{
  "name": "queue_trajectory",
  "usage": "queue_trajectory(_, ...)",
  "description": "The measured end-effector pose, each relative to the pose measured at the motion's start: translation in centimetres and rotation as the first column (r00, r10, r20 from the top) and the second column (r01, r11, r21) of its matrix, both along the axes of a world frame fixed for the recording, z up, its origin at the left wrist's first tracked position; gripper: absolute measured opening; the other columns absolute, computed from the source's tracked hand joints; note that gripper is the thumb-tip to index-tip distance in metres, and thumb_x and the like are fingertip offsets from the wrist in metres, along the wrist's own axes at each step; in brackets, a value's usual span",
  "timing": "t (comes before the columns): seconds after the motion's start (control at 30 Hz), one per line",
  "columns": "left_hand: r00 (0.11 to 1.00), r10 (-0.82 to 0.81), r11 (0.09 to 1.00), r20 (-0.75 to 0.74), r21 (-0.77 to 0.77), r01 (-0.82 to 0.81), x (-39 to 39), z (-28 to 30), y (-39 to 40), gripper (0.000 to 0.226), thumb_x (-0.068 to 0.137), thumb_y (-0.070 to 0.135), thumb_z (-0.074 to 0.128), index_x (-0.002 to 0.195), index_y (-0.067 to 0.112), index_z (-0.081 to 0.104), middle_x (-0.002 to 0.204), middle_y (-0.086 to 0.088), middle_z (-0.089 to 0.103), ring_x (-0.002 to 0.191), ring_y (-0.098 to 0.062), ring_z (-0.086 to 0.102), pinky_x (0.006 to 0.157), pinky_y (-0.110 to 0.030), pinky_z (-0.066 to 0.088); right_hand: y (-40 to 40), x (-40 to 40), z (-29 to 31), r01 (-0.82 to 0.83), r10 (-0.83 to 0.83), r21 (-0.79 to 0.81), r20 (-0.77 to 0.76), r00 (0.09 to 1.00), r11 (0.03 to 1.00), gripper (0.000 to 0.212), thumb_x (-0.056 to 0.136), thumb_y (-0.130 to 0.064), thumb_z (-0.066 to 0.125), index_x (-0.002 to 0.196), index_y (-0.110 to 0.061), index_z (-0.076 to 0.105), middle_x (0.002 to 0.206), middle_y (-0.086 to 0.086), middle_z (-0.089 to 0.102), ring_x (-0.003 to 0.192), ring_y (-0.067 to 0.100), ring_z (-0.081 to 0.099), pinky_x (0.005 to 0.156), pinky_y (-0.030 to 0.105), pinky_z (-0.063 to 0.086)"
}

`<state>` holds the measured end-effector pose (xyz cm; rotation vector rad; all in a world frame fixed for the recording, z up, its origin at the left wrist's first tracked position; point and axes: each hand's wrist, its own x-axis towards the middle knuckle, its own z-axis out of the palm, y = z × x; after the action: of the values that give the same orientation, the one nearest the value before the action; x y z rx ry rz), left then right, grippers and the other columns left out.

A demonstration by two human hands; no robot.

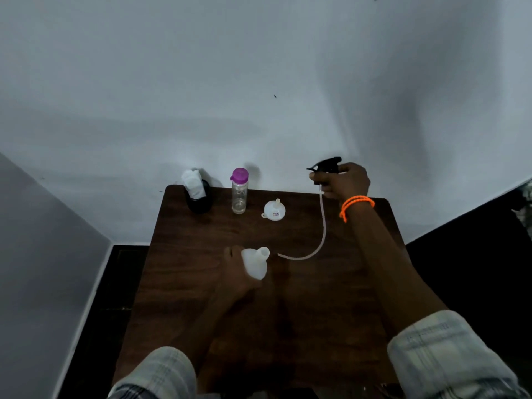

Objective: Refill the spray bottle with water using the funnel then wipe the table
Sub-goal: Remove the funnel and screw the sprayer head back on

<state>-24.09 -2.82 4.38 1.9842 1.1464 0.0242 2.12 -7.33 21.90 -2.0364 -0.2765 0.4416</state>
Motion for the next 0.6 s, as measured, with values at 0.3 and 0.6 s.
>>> queue_trajectory(0.3,0.993,0.035,0.996,0.109,0.083,-0.044,-1.2,0.7,-0.4,0.093,0.046,0.033,0.091,0.124,0.01,0.047,0.126,-0.006,0.042,0.111,-0.023,0.052,0.092,-0.041,0.051,2.4,-2.5,1.8,-0.079,0.084,-0.061,0.091,0.992,0.995,0.047,0.047,-0.03,0.097,0.076,-0.013,0.064,0.066,0.008,0.073,0.059,0.021,0.074,0.063,0.044,0.064)
queue_trajectory(0.6,0.998,0.017,0.982,0.068,0.188,-0.029,-2.2,-2.5,0.0,0.09,0.039,0.056,0.076,0.113,0.014,0.046,0.112,-0.002,0.043,0.099,-0.017,0.05,0.076,-0.033,0.052,4.2,-4.9,1.2,-0.147,0.161,-0.117,0.119,0.98,0.982,0.058,0.04,-0.038,0.094,0.082,-0.015,0.062,0.072,0.005,0.074,0.06,0.021,0.074,0.063,0.047,0.063)
